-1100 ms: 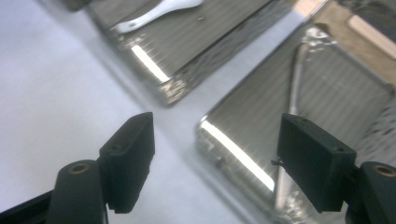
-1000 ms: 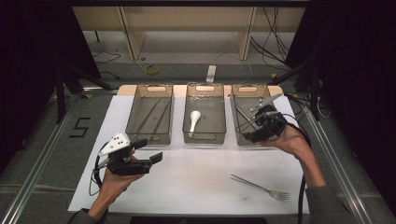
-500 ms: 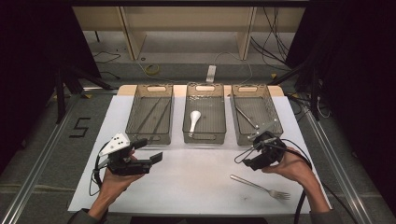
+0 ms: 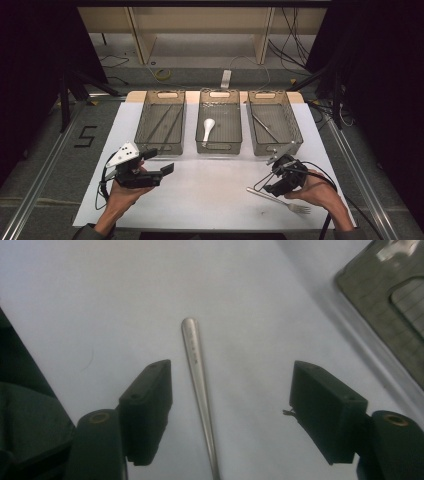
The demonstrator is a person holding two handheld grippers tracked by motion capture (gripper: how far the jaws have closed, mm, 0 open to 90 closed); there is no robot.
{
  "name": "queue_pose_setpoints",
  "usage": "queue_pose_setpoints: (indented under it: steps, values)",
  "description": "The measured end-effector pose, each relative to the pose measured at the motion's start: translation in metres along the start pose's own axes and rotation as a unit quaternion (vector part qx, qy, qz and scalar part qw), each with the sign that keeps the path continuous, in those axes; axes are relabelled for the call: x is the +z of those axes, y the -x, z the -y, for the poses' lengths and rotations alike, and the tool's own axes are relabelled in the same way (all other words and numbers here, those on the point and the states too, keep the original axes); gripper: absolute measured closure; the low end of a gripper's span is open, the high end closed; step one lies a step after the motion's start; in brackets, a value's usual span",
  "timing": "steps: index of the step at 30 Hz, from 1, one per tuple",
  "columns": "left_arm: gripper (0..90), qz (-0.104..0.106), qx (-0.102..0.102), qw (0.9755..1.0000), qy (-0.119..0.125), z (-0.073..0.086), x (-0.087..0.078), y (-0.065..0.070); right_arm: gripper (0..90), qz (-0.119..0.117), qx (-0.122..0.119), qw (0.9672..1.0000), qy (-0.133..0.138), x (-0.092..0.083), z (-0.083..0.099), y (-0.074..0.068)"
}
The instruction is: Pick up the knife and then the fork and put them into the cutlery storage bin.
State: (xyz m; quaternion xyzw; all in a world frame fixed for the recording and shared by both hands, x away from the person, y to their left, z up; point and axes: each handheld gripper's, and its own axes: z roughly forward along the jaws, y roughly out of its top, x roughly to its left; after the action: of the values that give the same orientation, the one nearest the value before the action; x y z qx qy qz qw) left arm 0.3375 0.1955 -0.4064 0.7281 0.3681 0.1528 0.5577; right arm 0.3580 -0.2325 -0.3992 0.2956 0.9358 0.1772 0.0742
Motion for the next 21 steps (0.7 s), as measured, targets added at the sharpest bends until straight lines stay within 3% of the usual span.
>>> queue_pose_setpoints:
  steps: [7,21]
  values:
    - [15.6,0.000,0.002,1.0000,-0.002,0.000,0.000,0.000,45.0,-0.005,-0.005,0.9989,-0.046,0.011,0.010,-0.002]
    - [15.6,0.002,0.003,1.0000,-0.002,0.000,0.000,0.001,58.1,-0.006,-0.008,0.9966,-0.082,0.027,0.024,-0.005]
